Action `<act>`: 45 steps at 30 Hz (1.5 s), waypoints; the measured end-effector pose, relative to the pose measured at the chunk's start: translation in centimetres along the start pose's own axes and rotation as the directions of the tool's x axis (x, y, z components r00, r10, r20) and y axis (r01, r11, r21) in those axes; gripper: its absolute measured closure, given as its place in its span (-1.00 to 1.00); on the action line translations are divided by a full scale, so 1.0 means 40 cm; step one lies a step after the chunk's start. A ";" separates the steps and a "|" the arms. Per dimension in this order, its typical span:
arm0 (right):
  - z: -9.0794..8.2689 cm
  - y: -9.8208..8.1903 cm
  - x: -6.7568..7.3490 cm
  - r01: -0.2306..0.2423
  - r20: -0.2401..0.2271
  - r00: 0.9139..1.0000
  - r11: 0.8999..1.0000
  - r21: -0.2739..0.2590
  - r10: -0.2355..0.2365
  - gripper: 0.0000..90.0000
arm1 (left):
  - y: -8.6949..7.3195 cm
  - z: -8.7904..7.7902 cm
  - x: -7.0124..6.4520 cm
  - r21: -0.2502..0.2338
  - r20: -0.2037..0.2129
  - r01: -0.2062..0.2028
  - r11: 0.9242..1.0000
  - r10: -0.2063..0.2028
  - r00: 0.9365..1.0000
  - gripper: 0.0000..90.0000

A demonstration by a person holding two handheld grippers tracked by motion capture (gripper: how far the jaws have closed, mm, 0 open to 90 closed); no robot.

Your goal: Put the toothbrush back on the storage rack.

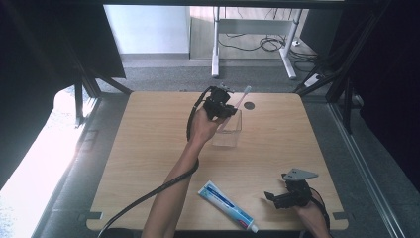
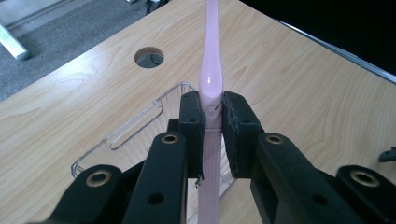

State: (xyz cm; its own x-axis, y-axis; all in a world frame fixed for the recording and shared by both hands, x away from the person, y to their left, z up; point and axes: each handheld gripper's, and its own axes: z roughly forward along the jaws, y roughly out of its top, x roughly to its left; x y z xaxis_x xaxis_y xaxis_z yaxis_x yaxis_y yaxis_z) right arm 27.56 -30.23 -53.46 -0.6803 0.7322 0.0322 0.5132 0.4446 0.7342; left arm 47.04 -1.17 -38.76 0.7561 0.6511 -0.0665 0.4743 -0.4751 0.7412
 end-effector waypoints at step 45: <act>-0.001 -0.001 -0.003 -0.001 -0.003 1.000 1.000 0.001 0.001 -1.00 | -0.070 0.127 -0.013 0.025 -0.093 -0.031 0.999 0.034 0.995 0.75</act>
State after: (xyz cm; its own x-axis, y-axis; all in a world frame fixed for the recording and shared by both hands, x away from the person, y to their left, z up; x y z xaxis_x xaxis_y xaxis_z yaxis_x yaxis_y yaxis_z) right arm 27.59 -30.35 -53.46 -0.6817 0.7308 0.0350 0.5141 0.4445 0.7336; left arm 47.61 -3.17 -44.19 0.7267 0.6867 0.0206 0.4613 -0.5099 0.7261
